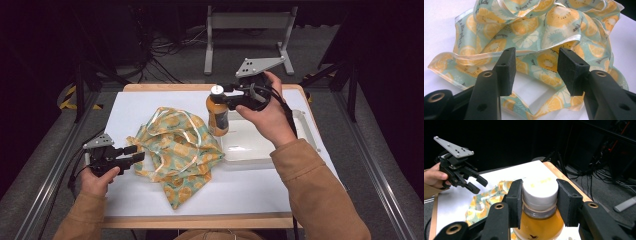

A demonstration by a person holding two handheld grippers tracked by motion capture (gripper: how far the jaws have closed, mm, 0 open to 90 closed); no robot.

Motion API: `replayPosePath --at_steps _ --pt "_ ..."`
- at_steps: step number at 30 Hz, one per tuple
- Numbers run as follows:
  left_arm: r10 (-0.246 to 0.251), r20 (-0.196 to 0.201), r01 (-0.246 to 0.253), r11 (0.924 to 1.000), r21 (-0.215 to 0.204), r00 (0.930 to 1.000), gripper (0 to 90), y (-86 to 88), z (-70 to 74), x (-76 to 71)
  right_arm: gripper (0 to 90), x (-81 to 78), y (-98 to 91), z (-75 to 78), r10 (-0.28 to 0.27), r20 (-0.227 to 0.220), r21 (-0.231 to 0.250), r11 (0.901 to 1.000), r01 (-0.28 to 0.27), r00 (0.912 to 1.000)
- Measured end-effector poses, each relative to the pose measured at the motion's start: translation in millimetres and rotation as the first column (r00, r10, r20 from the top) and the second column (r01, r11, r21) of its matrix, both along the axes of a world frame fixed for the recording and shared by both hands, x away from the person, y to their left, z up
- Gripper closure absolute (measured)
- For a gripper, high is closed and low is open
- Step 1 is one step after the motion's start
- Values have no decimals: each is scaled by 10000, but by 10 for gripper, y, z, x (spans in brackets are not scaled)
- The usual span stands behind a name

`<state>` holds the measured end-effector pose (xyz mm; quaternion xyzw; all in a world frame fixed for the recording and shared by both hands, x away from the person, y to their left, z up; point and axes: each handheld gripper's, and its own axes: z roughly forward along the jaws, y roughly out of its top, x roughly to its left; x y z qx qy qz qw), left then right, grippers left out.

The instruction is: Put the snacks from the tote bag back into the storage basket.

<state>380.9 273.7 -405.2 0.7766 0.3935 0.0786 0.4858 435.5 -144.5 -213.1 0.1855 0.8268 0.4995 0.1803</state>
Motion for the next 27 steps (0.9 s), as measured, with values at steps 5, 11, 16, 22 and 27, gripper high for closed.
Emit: replayPosePath --at_steps 5,11,16,22,27 --pt "-52 10 51 10000 62 10000 500 -5 -4 5 590 3 -121 23 -252 20 -224 9994 253 9997" --pt "13 -48 -12 10000 48 10000 499 -15 -11 2 590 18 -243 18 -498 -104 -259 9984 495 9987" --pt "13 -4 -13 10000 94 10000 498 -12 -11 2 590 37 -336 -2 -642 -181 -256 9976 637 9978" --pt "104 122 -105 9999 59 9999 495 -4 -27 6 590 65 -415 -75 -805 -300 -418 9960 793 9963" --pt "178 215 -178 9998 39 9996 493 6 -29 0 590 83 -454 -168 -893 -461 -509 9949 870 9949"
